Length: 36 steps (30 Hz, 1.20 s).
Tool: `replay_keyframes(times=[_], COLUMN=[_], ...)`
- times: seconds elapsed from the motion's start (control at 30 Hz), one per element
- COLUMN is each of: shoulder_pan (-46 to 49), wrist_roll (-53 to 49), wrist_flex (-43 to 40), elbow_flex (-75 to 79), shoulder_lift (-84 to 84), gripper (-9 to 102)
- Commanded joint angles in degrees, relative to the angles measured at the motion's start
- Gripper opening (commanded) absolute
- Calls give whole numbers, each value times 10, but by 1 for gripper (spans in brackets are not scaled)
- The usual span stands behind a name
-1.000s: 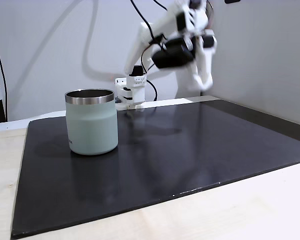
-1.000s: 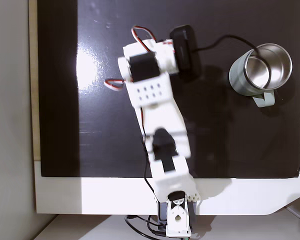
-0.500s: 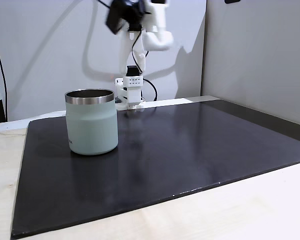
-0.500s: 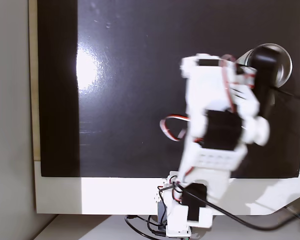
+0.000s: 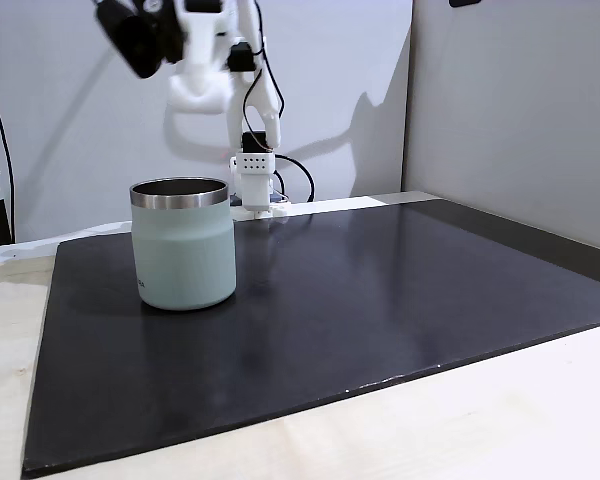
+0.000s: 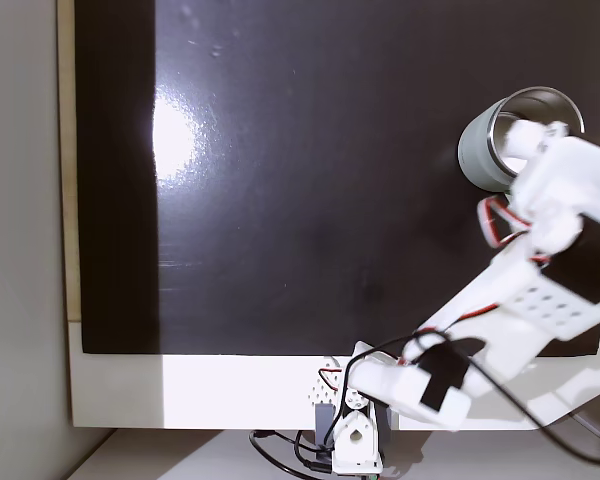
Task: Grasp a gauze and put it in the cup.
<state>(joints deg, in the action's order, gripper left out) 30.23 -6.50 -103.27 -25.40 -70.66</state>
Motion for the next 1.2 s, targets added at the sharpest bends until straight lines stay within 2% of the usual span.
replay_keyframes(times=[0.0, 0.2, 0.63, 0.9, 1.17], shoulder_pan=[12, 22, 20, 23, 29], wrist_roll=[-18, -37, -51, -73, -76], wrist_flex=[1, 1, 1, 0, -1], elbow_flex=[80, 153, 174, 166, 166], shoulder_lift=[40, 125, 185, 185, 178], gripper=[0, 0, 1, 33, 34])
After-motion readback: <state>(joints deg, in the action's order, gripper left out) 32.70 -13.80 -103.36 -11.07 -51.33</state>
